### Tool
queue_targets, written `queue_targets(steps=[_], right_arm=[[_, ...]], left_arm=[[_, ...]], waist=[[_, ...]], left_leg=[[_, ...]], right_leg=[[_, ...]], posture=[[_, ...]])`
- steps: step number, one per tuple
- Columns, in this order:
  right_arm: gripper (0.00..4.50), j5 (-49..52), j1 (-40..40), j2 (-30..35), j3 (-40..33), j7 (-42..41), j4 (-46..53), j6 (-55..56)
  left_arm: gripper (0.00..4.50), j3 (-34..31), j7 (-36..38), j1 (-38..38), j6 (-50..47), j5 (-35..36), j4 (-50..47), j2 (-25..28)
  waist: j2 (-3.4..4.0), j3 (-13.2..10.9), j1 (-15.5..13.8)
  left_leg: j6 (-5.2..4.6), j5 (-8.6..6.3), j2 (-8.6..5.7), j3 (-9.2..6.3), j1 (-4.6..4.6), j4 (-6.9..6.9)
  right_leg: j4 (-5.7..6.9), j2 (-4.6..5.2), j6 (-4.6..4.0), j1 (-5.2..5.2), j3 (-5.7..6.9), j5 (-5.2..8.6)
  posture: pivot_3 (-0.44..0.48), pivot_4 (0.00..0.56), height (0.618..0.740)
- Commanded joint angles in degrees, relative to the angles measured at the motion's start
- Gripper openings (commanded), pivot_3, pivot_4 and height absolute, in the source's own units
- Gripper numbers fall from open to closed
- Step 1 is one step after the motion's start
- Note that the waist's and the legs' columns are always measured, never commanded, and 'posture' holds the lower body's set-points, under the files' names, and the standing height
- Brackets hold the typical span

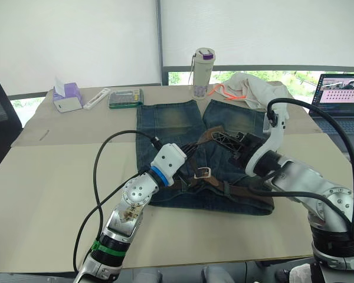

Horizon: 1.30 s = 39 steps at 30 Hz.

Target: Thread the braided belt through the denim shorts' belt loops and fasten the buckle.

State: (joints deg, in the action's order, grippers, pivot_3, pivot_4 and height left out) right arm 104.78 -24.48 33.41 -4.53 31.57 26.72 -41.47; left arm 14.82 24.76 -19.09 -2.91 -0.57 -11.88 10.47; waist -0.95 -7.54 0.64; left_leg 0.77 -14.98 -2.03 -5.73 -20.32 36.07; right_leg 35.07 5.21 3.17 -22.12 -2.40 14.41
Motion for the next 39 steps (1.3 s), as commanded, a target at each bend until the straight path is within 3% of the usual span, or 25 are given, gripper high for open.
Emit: queue_targets(steps=[1, 2, 8, 24, 25, 31, 32, 38, 39], right_arm=[[0.00, 0.95, -0.70, 0.62, -0.37, -0.11, 1.78, 0.56], [0.00, 0.97, -0.72, 0.63, -0.35, -0.11, 1.77, 0.56], [0.00, 1.03, -0.78, 0.67, -0.31, 0.01, 1.83, 0.74], [0.00, 0.85, -0.89, 0.49, -0.45, 0.02, 1.52, 0.98], [0.00, 0.84, -0.88, 0.48, -0.45, 0.01, 1.57, 0.99], [0.00, 0.79, -0.67, 0.45, -0.41, -0.01, 1.84, 1.01], [0.00, 0.77, -0.63, 0.44, -0.40, -0.02, 1.89, 1.01], [0.00, -1.11, -0.44, 0.85, -0.57, -2.06, 2.71, 0.53], [0.79, -2.19, -0.45, 1.00, -0.82, -3.38, 3.01, 0.43]], left_arm=[[0.73, -0.52, 0.29, 0.21, 2.10, 0.77, -2.18, -0.05], [0.87, -0.47, 0.08, 0.24, 2.55, 0.18, -2.08, 0.21], [3.00, -0.53, -1.82, 1.17, 1.87, -2.19, -0.94, 0.46], [3.00, -0.08, -1.75, 3.73, 0.52, -3.08, 0.08, 0.89], [2.44, -0.07, -1.75, 3.74, 0.34, -3.14, 0.12, 0.92], [0.65, -0.33, -1.55, 3.64, 0.27, -2.48, 0.33, 0.67], [0.17, -0.34, -1.51, 3.52, 0.41, -2.44, 0.33, 0.64], [0.01, -0.37, -1.29, 3.27, 0.29, -1.75, 0.32, 0.11], [0.00, -0.61, -1.33, 3.40, 0.05, -1.23, 0.18, -0.21]], waist=[[0.00, 0.00, 0.00], [0.00, 0.00, 0.00], [0.00, 0.00, 0.00], [0.01, 0.00, -0.01], [0.01, 0.00, -0.01], [0.01, 0.00, 0.01], [0.01, 0.01, 0.01], [0.01, 0.01, 0.00], [0.01, 0.01, 0.00]], left_leg=[[0.00, 0.00, 0.00, 0.00, 0.00, 0.00], [0.00, 0.00, 0.00, 0.00, 0.00, 0.00], [0.00, 0.00, 0.00, 0.00, 0.00, 0.00], [-0.01, 0.00, 0.00, 0.00, 0.01, 0.00], [-0.01, 0.00, 0.00, -0.01, 0.01, 0.01], [-0.01, 0.00, 0.00, 0.00, 0.01, 0.01], [-0.01, 0.00, 0.00, 0.00, 0.01, 0.01], [-0.01, 0.00, 0.00, 0.00, 0.01, 0.01], [-0.01, 0.00, 0.00, 0.00, 0.01, 0.02]], right_leg=[[0.00, 0.00, 0.00, 0.00, 0.00, 0.00], [0.00, 0.00, 0.00, 0.00, 0.00, 0.00], [0.01, 0.00, 0.00, 0.00, 0.00, 0.00], [0.02, 0.00, 0.00, 0.00, 0.00, 0.00], [0.03, 0.00, 0.00, 0.00, 0.00, 0.00], [0.04, 0.00, 0.00, 0.00, 0.00, 0.00], [0.04, 0.00, 0.00, 0.00, 0.00, 0.00], [0.04, 0.00, 0.00, 0.00, 0.00, 0.00], [0.04, 0.00, 0.00, 0.00, 0.00, 0.00]], posture=[[0.000, 0.150, 0.740], [0.000, 0.150, 0.740], [0.000, 0.150, 0.740], [0.000, 0.150, 0.740], [0.000, 0.150, 0.740], [0.000, 0.150, 0.740], [0.000, 0.150, 0.740], [0.000, 0.150, 0.740], [0.000, 0.150, 0.740]])
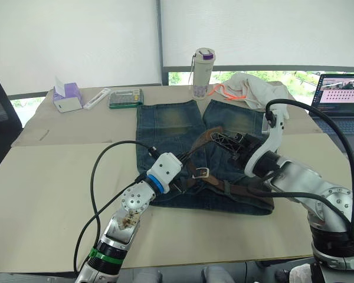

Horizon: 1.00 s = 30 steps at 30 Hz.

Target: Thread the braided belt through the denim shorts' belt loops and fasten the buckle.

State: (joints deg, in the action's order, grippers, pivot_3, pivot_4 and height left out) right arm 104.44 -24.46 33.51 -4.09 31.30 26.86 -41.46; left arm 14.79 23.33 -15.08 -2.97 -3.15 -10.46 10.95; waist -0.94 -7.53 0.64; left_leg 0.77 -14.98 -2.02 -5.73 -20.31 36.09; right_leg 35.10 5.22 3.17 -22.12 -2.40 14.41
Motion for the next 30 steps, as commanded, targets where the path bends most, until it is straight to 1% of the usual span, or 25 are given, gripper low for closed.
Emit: queue_targets(steps=[1, 2, 3, 4, 5, 6, 8, 10, 13, 17, 21, 26, 30], right_arm=[[1.08, -3.04, -0.41, 1.24, -1.61, -5.46, 3.35, 0.13], [1.35, -4.19, -0.27, 1.85, -1.84, -7.53, 3.83, -0.33], [1.78, -6.31, -0.05, 2.82, -1.93, -9.92, 4.34, -0.80], [2.07, -10.43, 0.65, 4.44, -1.70, -13.54, 5.27, -1.23], [2.61, -14.69, 1.78, 6.17, -1.21, -17.53, 6.22, -1.52], [2.84, -19.90, 3.44, 8.17, -0.35, -22.78, 7.44, -1.21], [3.53, -30.02, 7.69, 11.99, 2.51, -31.46, 8.62, -0.15], [3.53, -39.31, 10.37, 14.67, 5.85, -37.52, 8.90, 1.48], [3.53, -50.58, 12.37, 15.82, 10.76, -43.72, 8.62, 3.64], [3.53, -61.15, 12.99, 12.41, 16.09, -49.89, 5.75, 7.92], [3.53, -72.37, 10.79, 10.73, 19.73, -56.76, 2.11, 14.37], [3.53, -77.60, 8.06, 6.89, 19.96, -61.74, -1.73, 17.38], [3.53, -80.38, 8.43, 4.42, 20.47, -64.12, -3.65, 16.90]], left_arm=[[0.00, -1.11, -0.15, -0.44, -0.55, 2.23, -1.55, -1.23], [0.00, -1.77, -0.43, -0.29, -1.33, 3.29, -1.92, -1.83], [0.00, -2.57, -0.66, -0.16, -2.35, 4.64, -2.39, -2.53], [0.00, -3.54, -0.78, 0.01, -3.81, 6.48, -3.00, -3.36], [0.00, -4.41, -0.74, 0.22, -5.48, 8.51, -3.56, -4.20], [0.00, -5.64, -0.87, 0.56, -8.30, 11.63, -4.32, -5.56], [0.00, -8.57, -1.92, 1.64, -13.98, 18.07, -5.93, -8.33], [0.00, -10.73, -2.39, 2.42, -17.97, 22.57, -7.48, -9.81], [0.00, -14.44, -4.29, 2.60, -22.19, 27.41, -8.48, -10.90], [0.00, -18.52, -6.44, 4.49, -27.61, 33.63, -9.68, -11.50], [0.00, -21.35, -8.39, 6.23, -32.51, 39.98, -10.82, -11.97], [0.00, -22.96, -9.87, 6.01, -35.73, 44.24, -10.49, -11.62], [0.00, -24.28, -11.20, 6.17, -36.92, 47.11, -10.31, -11.51]], waist=[[0.00, 0.00, -0.01], [0.00, 0.00, -0.02], [0.00, 0.00, -0.03], [0.00, 0.00, -0.04], [0.00, 0.00, -0.11], [0.00, 0.00, -0.17], [-0.01, 0.03, -0.32], [-0.03, 0.03, -0.21], [0.02, 0.06, 0.17], [0.04, 0.09, 0.22], [0.03, 0.08, 0.04], [0.02, 0.08, -0.07], [0.03, 0.08, -0.13]], left_leg=[[0.00, 0.00, 0.00, 0.00, 0.00, 0.00], [0.00, 0.00, 0.00, 0.00, 0.00, 0.00], [0.00, 0.00, 0.00, 0.00, -0.01, 0.01], [0.00, 0.00, -0.01, 0.00, -0.01, 0.02], [0.00, 0.00, -0.01, 0.00, -0.01, 0.03], [-0.03, -0.02, -0.01, -0.01, -0.01, 0.06], [-0.08, -0.04, -0.02, -0.02, -0.04, 0.12], [-0.17, -0.10, 0.00, -0.01, -0.01, 0.24], [-0.17, -0.10, 0.00, 0.01, 0.01, 0.33], [-0.16, -0.10, 0.04, -0.02, 0.04, 0.31], [-0.14, -0.08, 0.00, -0.02, 0.03, 0.35], [-0.12, -0.08, -0.04, -0.05, 0.04, 0.46], [-0.12, -0.08, -0.03, -0.07, 0.03, 0.44]], right_leg=[[0.00, 0.00, 0.00, 0.00, 0.00, 0.00], [0.00, 0.00, 0.00, 0.00, 0.00, 0.00], [0.00, 0.00, 0.00, 0.00, 0.00, 0.00], [0.00, 0.00, 0.00, 0.00, 0.01, 0.00], [-0.01, 0.00, 0.00, 0.00, 0.02, 0.00], [-0.01, 0.00, 0.01, 0.02, 0.04, 0.00], [-0.03, 0.00, 0.03, 0.04, 0.08, 0.01], [-0.05, -0.02, 0.05, 0.10, 0.08, 0.03], [0.04, -0.04, 0.06, 0.09, 0.05, 0.03], [0.03, -0.12, 0.07, 0.09, 0.06, 0.03], [0.00, -0.08, 0.06, 0.10, 0.03, 0.03], [0.00, -0.05, 0.09, 0.15, 0.05, 0.01], [-0.02, -0.05, 0.08, 0.13, 0.04, 0.00]], posture=[[0.000, 0.150, 0.740], [0.000, 0.150, 0.740], [0.000, 0.150, 0.740], [0.000, 0.150, 0.740], [0.000, 0.150, 0.740], [0.000, 0.150, 0.740], [0.000, 0.150, 0.740], [0.000, 0.150, 0.740], [0.000, 0.150, 0.740], [0.000, 0.150, 0.740], [0.000, 0.150, 0.740], [0.000, 0.150, 0.740], [0.000, 0.150, 0.740]])
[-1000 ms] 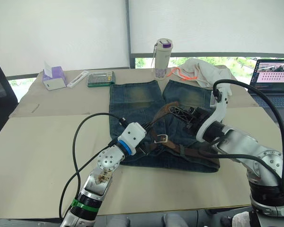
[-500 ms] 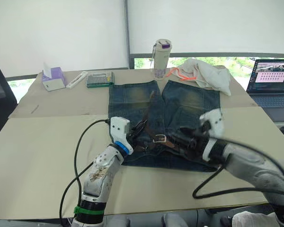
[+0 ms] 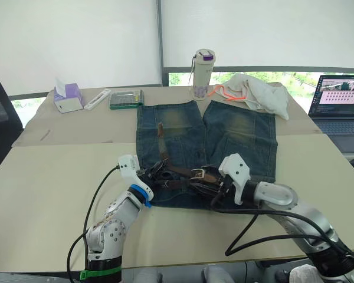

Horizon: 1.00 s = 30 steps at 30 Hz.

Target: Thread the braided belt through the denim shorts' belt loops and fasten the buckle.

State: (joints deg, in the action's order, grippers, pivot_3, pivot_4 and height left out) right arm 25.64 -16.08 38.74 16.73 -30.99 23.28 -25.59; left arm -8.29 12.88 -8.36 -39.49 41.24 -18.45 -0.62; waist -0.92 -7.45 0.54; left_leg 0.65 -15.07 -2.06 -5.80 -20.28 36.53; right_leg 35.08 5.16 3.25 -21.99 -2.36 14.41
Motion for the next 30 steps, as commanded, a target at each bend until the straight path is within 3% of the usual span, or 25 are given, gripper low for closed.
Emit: queue_targets(steps=[1, 15, 20, 23, 30], right_arm=[[3.53, -2.06, 0.88, -0.78, -0.16, -3.04, -0.46, 1.26], [3.53, -7.68, 6.10, -1.59, 0.25, -8.56, -6.18, -2.54], [3.53, -3.79, 6.03, -5.04, -4.13, -7.97, -4.70, -4.37], [2.77, -1.16, 5.97, -4.25, -6.26, -10.36, -2.96, -6.31], [0.28, 4.03, 1.24, -6.50, -12.03, -10.74, -3.45, -9.10]], left_arm=[[0.00, -1.66, -1.19, -0.48, -0.67, 3.42, -2.36, 0.07], [0.00, -4.37, -3.83, -0.04, -4.67, 11.91, -1.50, 1.57], [0.00, -2.79, -2.14, 1.37, -5.15, 11.06, -1.45, 4.40], [0.00, -1.85, -0.58, 2.23, -5.06, 10.45, -1.21, 6.10], [0.00, -0.49, 1.36, 3.13, -4.51, 10.06, -0.04, 7.17]], waist=[[0.00, 0.00, -0.06], [-0.01, 0.10, 0.12], [0.00, 0.18, 0.21], [-0.01, 0.18, 0.13], [0.01, 0.17, 0.17]], left_leg=[[0.00, 0.00, -0.01, 0.00, 0.00, 0.00], [0.01, 0.00, 0.00, 0.01, 0.05, 0.00], [0.01, 0.00, 0.00, 0.00, 0.06, -0.02], [0.01, 0.00, -0.01, -0.01, 0.05, -0.02], [0.01, -0.01, -0.01, -0.01, 0.03, -0.02]], right_leg=[[0.00, 0.02, 0.00, 0.00, -0.01, 0.00], [0.02, 0.01, -0.01, 0.03, -0.02, -0.01], [0.03, -0.01, -0.02, 0.02, -0.04, -0.01], [0.01, 0.01, -0.02, 0.01, -0.04, -0.01], [0.02, 0.02, -0.02, -0.01, -0.06, -0.01]], posture=[[0.000, 0.150, 0.740], [0.000, 0.150, 0.740], [0.000, 0.150, 0.740], [0.000, 0.150, 0.740], [0.000, 0.150, 0.740]])
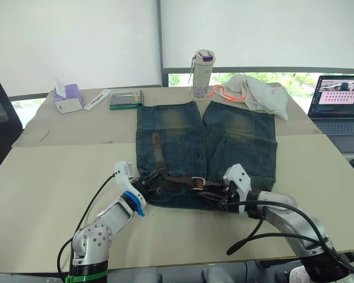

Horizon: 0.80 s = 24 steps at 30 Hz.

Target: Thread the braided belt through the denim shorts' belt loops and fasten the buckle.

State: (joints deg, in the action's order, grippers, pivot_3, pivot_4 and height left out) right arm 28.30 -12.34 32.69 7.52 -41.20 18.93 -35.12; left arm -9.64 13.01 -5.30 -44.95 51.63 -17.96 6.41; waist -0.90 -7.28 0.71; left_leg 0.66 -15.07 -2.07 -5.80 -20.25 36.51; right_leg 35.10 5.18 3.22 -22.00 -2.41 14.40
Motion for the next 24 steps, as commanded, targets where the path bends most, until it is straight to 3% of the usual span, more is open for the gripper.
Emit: queue_targets(steps=[1, 13, 24], right_arm=[[0.05, 0.49, -3.09, -0.41, -2.54, -0.65, -0.09, 0.92], [0.05, -10.96, -7.37, 1.14, 4.30, -6.36, -8.47, 9.17], [0.05, -13.44, -14.45, 0.82, 7.53, -17.89, -17.74, 14.32]], left_arm=[[0.00, 0.91, 1.22, 0.06, 1.03, -0.31, -0.44, 0.03], [0.00, 1.26, 1.62, 0.12, 3.01, -1.41, -0.35, -0.32], [0.00, 5.26, 10.11, 1.70, 10.00, -10.76, 1.06, 6.07]], waist=[[0.00, 0.00, -0.03], [0.00, 0.00, -0.11], [0.03, 0.00, -0.02]], left_leg=[[0.00, 0.00, 0.00, 0.01, -0.01, -0.01], [0.01, 0.00, -0.03, 0.04, -0.02, -0.01], [0.02, 0.01, -0.03, 0.04, -0.01, -0.05]], right_leg=[[0.00, 0.00, 0.00, -0.01, 0.01, 0.00], [-0.02, 0.04, 0.00, -0.02, 0.02, 0.00], [-0.03, 0.04, -0.01, -0.03, 0.01, -0.01]], posture=[[0.000, 0.150, 0.740], [0.000, 0.150, 0.740], [0.000, 0.150, 0.740]])
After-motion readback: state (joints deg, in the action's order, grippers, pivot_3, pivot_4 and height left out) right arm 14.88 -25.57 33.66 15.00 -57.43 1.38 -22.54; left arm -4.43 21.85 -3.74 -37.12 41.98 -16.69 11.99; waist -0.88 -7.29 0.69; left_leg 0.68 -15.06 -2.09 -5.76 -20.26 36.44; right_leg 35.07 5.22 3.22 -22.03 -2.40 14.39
